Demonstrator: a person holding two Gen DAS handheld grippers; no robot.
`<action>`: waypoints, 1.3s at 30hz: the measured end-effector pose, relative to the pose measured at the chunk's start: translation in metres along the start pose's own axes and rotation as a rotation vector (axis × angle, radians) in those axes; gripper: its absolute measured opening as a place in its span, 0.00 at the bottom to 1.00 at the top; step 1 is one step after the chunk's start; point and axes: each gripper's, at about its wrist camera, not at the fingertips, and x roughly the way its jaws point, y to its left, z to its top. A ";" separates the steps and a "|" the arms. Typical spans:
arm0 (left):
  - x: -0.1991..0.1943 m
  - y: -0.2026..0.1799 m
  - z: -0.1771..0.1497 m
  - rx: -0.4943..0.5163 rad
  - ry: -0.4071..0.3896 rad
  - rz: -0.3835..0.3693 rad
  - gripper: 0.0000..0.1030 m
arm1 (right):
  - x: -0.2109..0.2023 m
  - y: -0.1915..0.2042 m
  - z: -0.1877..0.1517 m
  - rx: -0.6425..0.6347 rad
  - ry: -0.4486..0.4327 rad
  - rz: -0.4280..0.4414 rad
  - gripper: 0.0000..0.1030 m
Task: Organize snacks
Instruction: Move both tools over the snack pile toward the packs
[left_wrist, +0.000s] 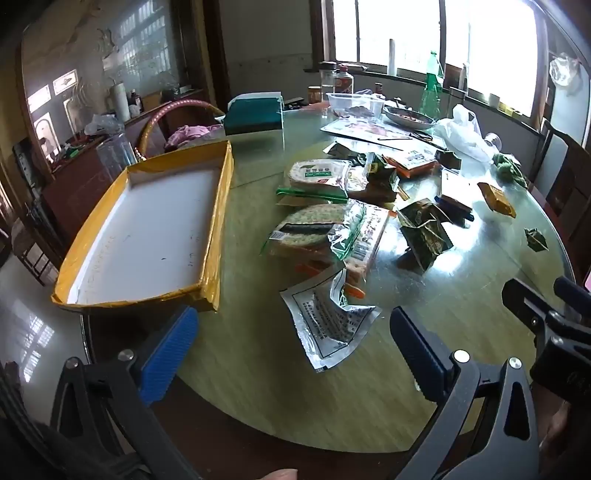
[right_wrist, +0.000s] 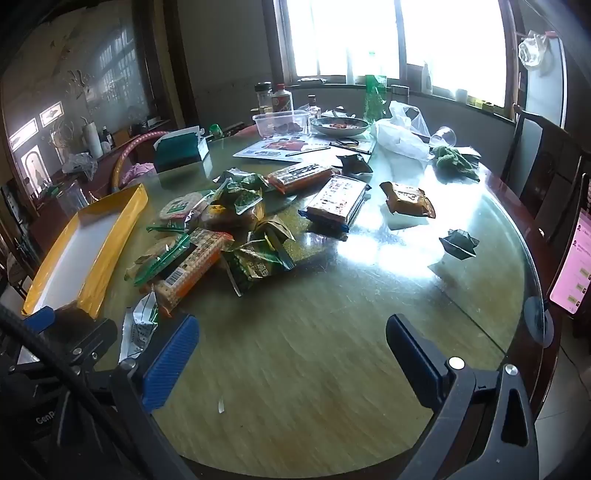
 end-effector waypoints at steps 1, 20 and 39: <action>0.000 -0.002 0.000 0.000 0.000 0.000 1.00 | 0.000 0.000 0.000 0.000 0.002 0.003 0.98; 0.012 0.005 -0.007 -0.003 0.041 -0.059 1.00 | 0.009 -0.009 -0.008 0.039 0.012 0.090 0.98; 0.007 0.025 0.006 -0.138 -0.119 -0.174 0.89 | 0.018 -0.003 -0.001 0.037 -0.006 0.127 0.99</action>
